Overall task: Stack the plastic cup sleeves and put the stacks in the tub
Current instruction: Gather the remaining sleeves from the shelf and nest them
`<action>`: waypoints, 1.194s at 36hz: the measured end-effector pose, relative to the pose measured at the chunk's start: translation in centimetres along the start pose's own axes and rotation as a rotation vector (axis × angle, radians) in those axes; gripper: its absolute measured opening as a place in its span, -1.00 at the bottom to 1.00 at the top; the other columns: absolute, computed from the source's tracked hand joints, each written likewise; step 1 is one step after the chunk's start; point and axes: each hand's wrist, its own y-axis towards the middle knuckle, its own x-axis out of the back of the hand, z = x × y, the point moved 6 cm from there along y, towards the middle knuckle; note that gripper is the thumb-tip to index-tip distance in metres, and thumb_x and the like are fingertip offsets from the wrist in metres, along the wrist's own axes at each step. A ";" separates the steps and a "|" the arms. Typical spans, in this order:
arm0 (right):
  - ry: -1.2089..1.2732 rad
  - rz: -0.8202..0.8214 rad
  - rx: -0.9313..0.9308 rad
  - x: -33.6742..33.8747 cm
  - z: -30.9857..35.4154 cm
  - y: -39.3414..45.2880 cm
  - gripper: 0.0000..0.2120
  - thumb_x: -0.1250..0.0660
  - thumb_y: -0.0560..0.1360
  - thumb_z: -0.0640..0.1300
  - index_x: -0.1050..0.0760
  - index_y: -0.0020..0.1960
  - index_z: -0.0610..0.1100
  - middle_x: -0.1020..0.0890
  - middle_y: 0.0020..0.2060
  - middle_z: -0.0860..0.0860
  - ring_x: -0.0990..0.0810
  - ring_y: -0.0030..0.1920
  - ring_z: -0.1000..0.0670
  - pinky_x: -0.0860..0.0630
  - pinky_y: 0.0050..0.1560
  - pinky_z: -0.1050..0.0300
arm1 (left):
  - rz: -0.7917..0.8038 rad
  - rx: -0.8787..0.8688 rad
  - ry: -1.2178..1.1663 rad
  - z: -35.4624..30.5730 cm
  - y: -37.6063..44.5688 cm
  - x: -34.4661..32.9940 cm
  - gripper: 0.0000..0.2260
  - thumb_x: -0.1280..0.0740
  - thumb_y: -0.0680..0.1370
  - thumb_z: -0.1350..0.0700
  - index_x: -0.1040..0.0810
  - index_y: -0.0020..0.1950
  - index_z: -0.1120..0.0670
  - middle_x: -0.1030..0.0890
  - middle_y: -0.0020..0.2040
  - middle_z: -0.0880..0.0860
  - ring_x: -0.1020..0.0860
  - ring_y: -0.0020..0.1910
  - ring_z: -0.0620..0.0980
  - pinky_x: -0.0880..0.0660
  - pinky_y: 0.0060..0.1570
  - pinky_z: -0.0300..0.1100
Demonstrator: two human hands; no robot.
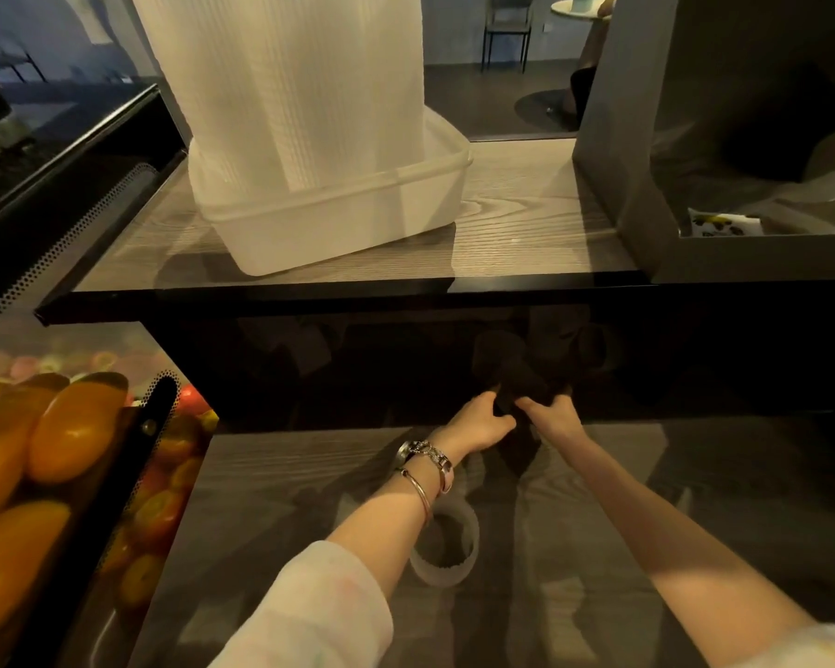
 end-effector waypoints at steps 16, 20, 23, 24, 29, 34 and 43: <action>0.010 0.003 0.081 -0.7 0.3 -0.5 -0.83 -0.36 0.48 -0.10 -0.47 -0.04 -0.19 -0.55 -0.22 -0.03 -0.59 -0.03 -0.12 -0.43 -0.11 0.12 | -0.099 0.056 -0.215 2.3 -0.3 0.5 -0.58 -0.26 0.55 0.11 -0.31 0.39 0.12 -0.40 0.29 0.15 -0.44 0.25 0.11 -0.41 0.16 -0.08; 0.108 0.064 0.077 -1.5 0.1 -1.0 -0.68 -0.45 0.41 -0.15 -0.47 0.07 -0.26 -0.60 -0.08 -0.08 -0.58 0.05 -0.11 -0.48 -0.05 0.11 | -0.121 0.139 -0.490 3.3 -0.9 0.6 -0.64 -0.22 0.59 0.07 -0.34 0.34 0.20 -0.51 -0.08 0.00 -0.50 -0.09 -0.09 -0.44 -0.10 -0.22; 0.101 0.133 0.090 -2.2 0.3 -1.5 -0.40 -0.51 0.34 -0.21 -0.33 0.29 -0.26 -0.53 0.15 -0.14 -0.53 0.17 -0.12 -0.50 0.08 0.08 | -0.154 0.078 -0.457 4.0 -1.4 1.3 -0.60 -0.27 0.57 0.06 -0.36 0.34 0.23 -0.53 -0.04 -0.04 -0.48 -0.07 -0.14 -0.43 -0.08 -0.27; 0.078 0.166 0.101 -2.4 0.4 -1.8 -0.34 -0.52 0.32 -0.23 -0.28 0.32 -0.24 -0.49 0.20 -0.13 -0.49 0.22 -0.12 -0.48 0.12 0.07 | -0.180 0.061 -0.438 4.1 -1.7 1.7 -0.59 -0.28 0.57 0.06 -0.36 0.35 0.22 -0.55 0.07 0.02 -0.49 0.02 -0.10 -0.43 0.02 -0.25; -0.144 0.291 0.291 -3.9 0.4 -3.4 -0.27 -0.54 0.26 -0.27 -0.28 0.33 -0.13 -0.44 0.24 -0.04 -0.41 0.28 -0.05 -0.43 0.19 0.10 | -0.239 -0.012 -0.438 4.9 -2.9 3.7 -0.63 -0.33 0.53 0.11 -0.41 0.32 0.15 -0.49 0.19 0.05 -0.45 0.16 -0.07 -0.40 0.01 -0.32; -0.343 0.289 0.473 -5.4 -0.8 -5.0 -0.18 -0.52 0.29 -0.28 -0.18 0.44 -0.13 -0.34 0.36 -0.05 -0.30 0.39 -0.04 -0.32 0.37 0.05 | -0.183 0.038 -0.360 6.9 -4.0 3.3 -0.63 -0.31 0.55 0.10 -0.38 0.33 0.10 -0.45 0.31 0.08 -0.43 0.24 -0.06 -0.42 0.06 -0.30; -0.175 0.321 0.391 -5.9 -1.9 -5.1 -0.22 -0.55 0.26 -0.25 -0.24 0.36 -0.06 -0.45 0.16 0.11 -0.44 0.26 0.03 -0.41 0.07 0.32 | -0.053 0.056 -0.306 7.4 -5.5 2.6 -0.49 -0.28 0.56 0.01 -0.24 0.46 0.09 -0.33 0.43 0.05 -0.33 0.38 -0.01 -0.34 0.33 -0.06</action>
